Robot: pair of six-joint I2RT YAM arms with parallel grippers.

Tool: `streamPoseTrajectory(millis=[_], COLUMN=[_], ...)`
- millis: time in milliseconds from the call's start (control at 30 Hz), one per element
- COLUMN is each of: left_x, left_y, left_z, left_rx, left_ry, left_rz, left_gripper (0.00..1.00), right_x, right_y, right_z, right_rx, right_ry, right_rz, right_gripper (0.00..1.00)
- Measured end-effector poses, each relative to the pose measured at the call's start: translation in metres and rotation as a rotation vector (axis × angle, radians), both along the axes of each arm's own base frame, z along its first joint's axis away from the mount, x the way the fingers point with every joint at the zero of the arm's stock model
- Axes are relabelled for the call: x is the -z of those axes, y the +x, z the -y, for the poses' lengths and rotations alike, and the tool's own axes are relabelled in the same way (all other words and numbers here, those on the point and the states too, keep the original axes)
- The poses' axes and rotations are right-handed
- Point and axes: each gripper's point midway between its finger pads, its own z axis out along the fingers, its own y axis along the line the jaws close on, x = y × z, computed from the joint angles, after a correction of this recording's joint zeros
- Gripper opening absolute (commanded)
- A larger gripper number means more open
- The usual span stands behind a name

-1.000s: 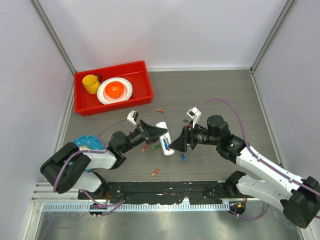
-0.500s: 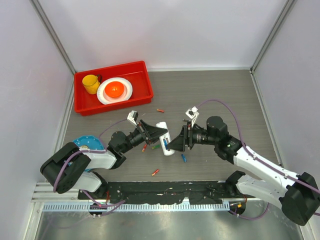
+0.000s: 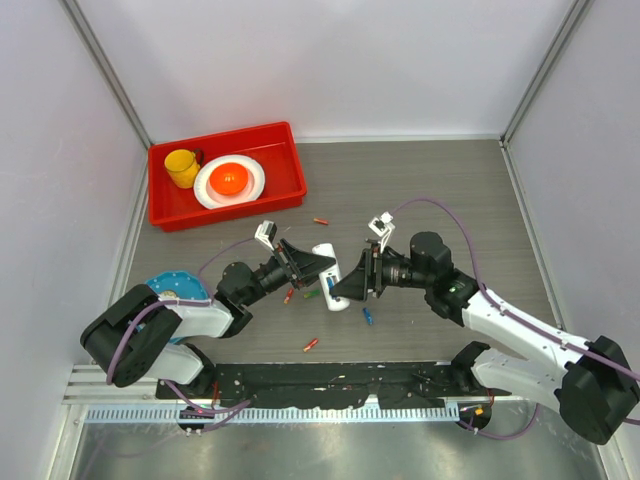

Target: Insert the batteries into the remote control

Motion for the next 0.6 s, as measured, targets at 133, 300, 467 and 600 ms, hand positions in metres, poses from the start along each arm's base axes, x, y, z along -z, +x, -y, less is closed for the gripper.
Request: streamPoseTrajectory(millis=[133,300,467,600], left_x=[0.0001,0.0003,0.0009,0.0012], left_y=[0.0000,-0.0001,-0.0002,-0.0005], left_z=[0.0000,0.0001,0.0002,0.0003], left_rx=[0.000,0.001,0.001,0.003], left_ry=[0.000,0.001,0.003,0.005], left_rz=[-0.001,-0.001,-0.001,0.001], left_gripper=[0.00,0.00,0.00,0.00], right_x=[-0.0008,0.0002,0.0003,0.0004], right_y=[0.0010,0.0021,0.0029,0.0033], right_z=[-0.0008,-0.0024,-0.0039,-0.0049], right_rx=[0.002,0.003,0.001,0.000], right_ry=[0.005,0.008,0.013,0.017], right_rz=[-0.002,-0.015,-0.022,-0.027], right_gripper=[0.71,0.68,0.65,0.62])
